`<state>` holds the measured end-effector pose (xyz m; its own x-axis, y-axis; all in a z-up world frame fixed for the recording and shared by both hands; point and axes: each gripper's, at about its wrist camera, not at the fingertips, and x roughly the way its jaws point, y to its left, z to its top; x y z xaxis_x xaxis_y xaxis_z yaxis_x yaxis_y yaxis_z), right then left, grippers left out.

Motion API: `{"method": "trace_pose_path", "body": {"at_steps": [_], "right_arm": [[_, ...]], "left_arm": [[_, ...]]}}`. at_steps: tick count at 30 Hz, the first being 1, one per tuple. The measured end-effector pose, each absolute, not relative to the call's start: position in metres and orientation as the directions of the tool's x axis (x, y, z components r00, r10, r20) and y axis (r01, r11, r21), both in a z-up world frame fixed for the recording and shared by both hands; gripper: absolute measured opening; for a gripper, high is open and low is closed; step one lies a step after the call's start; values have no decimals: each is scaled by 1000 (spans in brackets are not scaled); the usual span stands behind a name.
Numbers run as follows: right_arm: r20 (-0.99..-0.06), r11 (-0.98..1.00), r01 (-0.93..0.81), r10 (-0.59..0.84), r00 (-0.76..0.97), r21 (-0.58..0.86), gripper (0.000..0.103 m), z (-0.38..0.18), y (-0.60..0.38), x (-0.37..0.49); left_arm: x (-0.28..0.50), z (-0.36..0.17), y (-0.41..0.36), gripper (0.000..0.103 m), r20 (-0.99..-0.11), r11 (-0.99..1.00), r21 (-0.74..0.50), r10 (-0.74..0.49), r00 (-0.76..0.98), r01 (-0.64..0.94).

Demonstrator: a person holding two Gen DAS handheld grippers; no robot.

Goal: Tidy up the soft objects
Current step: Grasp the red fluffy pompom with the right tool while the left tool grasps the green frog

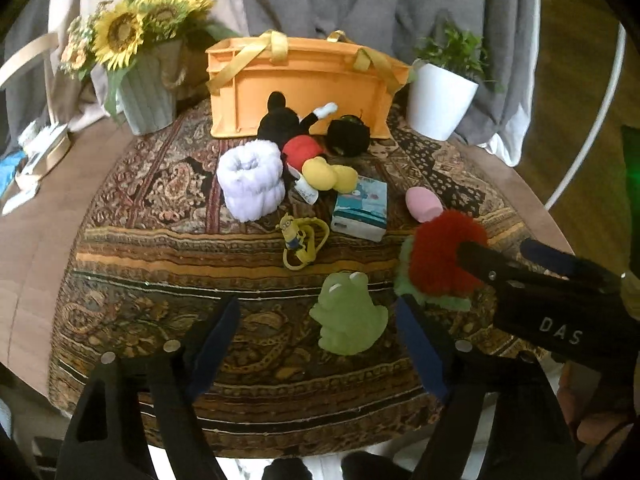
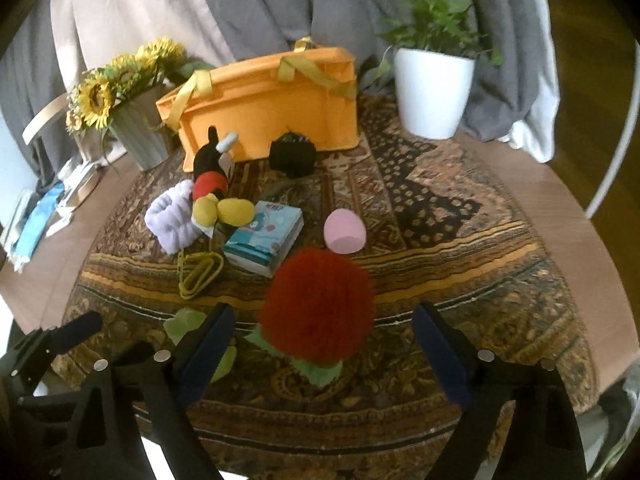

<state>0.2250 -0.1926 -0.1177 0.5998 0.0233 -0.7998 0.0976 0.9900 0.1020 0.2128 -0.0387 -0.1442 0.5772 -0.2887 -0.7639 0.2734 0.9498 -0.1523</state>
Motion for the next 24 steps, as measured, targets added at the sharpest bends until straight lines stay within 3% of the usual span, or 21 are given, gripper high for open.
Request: {"method": "trace_pose_path", "body": {"at_steps": [18,24], "right_arm": [[-838,964,-107,263,477,242,68,-174,-220,265],[-828,951,-158,308,469,265,58,-178,-219,269]], "left_arm": [[225,-184,-70,56,-805,979,-204,-174,566,12],[233,-195,-75,43,-815,979,-202,-146,561,-38]]}}
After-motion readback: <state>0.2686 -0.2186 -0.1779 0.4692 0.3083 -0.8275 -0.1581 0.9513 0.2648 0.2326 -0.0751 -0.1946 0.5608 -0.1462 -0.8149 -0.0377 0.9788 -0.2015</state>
